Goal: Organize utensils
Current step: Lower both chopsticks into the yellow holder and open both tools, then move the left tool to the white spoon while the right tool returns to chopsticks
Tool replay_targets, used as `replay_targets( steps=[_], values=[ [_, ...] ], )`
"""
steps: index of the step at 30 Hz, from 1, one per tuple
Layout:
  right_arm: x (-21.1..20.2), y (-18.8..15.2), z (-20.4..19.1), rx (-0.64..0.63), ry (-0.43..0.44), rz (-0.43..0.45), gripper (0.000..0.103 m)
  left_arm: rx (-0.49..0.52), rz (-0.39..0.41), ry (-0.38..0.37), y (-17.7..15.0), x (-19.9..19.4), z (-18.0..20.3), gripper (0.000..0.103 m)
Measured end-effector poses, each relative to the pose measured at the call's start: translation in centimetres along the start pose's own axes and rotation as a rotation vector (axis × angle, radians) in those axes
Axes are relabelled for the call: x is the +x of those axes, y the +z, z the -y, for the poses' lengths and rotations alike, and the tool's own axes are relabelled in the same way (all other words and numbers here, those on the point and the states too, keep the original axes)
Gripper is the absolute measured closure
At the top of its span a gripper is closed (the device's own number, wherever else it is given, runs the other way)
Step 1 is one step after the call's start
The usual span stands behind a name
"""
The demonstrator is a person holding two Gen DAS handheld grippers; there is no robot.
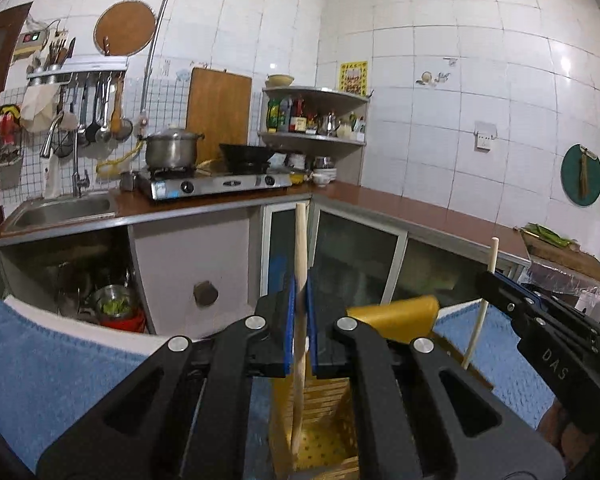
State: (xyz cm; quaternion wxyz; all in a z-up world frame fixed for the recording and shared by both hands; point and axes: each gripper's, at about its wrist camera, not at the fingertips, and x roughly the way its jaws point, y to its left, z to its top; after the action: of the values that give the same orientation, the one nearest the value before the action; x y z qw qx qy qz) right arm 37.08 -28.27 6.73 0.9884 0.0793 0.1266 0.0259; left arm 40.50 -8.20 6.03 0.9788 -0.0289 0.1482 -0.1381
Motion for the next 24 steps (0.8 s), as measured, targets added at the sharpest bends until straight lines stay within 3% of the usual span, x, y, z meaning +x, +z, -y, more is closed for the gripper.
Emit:
replay_targets(
  steps=[9, 12, 14, 15, 17, 18, 22, 24],
  values=[
    [0.0, -0.7, 0.2, 0.016, 0.000, -0.034, 0.097, -0.001, -0.075, 0.034, -1.5, -0.5, -0.8, 0.093],
    [-0.6, -0.2, 0.1, 0.011, 0.009, -0.045, 0.096, -0.012, -0.088, 0.037, -0.9, -1.4, -1.0, 0.078],
    [-1.5, 0.5, -0.1, 0.004, 0.003, -0.053, 0.096, -0.013, -0.084, 0.054, -0.3, -2.7, -0.9, 0.053],
    [-1.9, 0.7, -0.1, 0.003, 0.004, -0.056, 0.093, -0.017, -0.082, 0.063, 0.0, -3.2, -0.9, 0.050],
    [-3.2, 1.2, -0.1, 0.000, -0.005, -0.060, 0.072, -0.021, -0.107, 0.068, 0.7, -4.6, -0.9, 0.041],
    [-3.9, 1.3, -0.1, -0.005, -0.012, -0.064, 0.056, -0.020, -0.123, 0.064, 0.9, -5.1, -0.9, 0.039],
    [-6.3, 0.5, -0.1, -0.040, -0.029, -0.110, 0.054, -0.041, -0.171, 0.090, 0.6, -7.8, -1.3, 0.024],
    [-7.6, -0.7, 0.2, -0.035, -0.038, -0.156, 0.054, -0.072, -0.210, 0.085, -0.4, -9.1, -1.7, 0.023]
  ],
)
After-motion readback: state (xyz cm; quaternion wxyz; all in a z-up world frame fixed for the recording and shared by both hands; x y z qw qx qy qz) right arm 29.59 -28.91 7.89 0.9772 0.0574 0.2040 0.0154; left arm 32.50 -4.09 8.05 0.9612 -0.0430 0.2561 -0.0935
